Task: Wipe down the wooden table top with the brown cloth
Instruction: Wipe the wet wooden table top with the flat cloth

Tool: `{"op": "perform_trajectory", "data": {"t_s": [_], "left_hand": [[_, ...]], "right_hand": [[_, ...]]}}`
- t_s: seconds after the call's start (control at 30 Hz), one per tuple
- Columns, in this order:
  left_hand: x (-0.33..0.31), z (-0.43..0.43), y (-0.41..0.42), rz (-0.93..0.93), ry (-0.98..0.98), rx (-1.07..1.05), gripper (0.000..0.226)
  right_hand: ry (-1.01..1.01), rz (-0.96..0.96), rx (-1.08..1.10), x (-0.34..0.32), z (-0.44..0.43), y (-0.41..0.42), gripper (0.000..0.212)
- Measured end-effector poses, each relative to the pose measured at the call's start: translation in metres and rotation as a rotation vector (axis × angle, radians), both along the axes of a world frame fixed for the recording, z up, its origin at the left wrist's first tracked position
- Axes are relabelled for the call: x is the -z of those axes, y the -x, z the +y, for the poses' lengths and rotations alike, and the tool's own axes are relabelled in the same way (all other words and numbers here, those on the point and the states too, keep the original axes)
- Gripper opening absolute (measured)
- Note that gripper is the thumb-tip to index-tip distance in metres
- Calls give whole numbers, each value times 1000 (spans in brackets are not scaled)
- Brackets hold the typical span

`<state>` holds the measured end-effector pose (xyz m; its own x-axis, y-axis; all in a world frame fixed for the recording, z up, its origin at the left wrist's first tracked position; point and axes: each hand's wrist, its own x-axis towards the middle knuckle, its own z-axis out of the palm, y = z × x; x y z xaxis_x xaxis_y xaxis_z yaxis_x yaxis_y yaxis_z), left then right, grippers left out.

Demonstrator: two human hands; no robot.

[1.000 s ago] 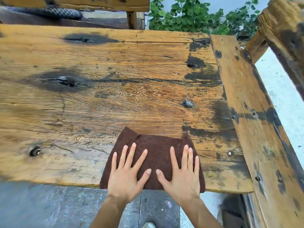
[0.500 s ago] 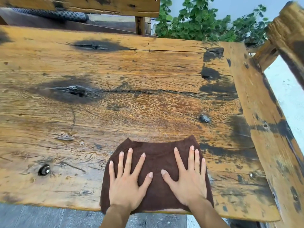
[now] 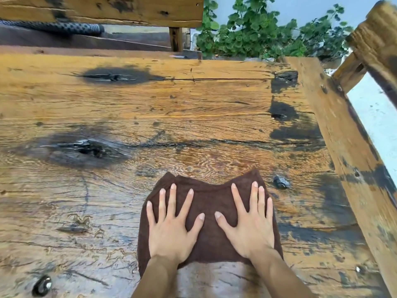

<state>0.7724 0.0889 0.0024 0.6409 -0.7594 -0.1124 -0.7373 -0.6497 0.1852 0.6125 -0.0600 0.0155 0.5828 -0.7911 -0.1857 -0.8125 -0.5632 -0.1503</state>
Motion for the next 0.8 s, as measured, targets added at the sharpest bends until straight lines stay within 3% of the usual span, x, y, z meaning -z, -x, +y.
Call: {"op": "perform_trajectory", "data": {"t_s": [0.8], "left_hand": [[-5,-190,-172,35,-47,-3,70]], "right_hand": [[-1,20,-5,1,-189,-175,90]]}}
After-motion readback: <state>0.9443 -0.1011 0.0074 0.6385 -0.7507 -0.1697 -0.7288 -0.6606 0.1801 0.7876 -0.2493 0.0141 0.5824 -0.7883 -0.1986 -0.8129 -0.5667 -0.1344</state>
